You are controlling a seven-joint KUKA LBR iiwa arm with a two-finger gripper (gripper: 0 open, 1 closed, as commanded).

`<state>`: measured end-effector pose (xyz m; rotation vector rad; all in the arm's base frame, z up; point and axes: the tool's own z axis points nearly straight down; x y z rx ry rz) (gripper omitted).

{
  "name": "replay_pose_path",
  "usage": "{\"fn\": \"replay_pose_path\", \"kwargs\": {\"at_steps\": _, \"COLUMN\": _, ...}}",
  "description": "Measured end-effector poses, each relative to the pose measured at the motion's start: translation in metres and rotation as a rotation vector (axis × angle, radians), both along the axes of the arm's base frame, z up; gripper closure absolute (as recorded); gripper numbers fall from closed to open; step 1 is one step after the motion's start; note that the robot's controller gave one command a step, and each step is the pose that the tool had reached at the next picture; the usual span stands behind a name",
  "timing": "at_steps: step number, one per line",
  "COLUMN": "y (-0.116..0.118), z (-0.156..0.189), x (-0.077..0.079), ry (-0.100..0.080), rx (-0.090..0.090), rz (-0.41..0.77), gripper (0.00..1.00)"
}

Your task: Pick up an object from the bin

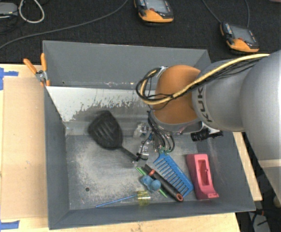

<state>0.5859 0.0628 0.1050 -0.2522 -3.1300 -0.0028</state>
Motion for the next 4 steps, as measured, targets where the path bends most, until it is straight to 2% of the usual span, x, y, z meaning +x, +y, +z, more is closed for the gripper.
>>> {"fn": "replay_pose_path", "kwargs": {"at_steps": 1, "y": 0.001, "z": -0.035, "x": -0.012, "ry": -0.006, "rx": 0.001, "rz": -0.189, "gripper": 0.00}}
{"fn": "replay_pose_path", "kwargs": {"at_steps": 2, "y": 0.003, "z": -0.035, "x": -0.025, "ry": -0.002, "rx": 0.001, "rz": -0.305, "gripper": 0.00}}
{"fn": "replay_pose_path", "kwargs": {"at_steps": 3, "y": 0.002, "z": -0.035, "x": -0.013, "ry": -0.007, "rx": 0.002, "rz": -0.203, "gripper": 0.00}}
{"fn": "replay_pose_path", "kwargs": {"at_steps": 4, "y": 0.003, "z": -0.034, "x": -0.022, "ry": -0.005, "rx": 0.002, "rz": -0.279, "gripper": 1.00}}
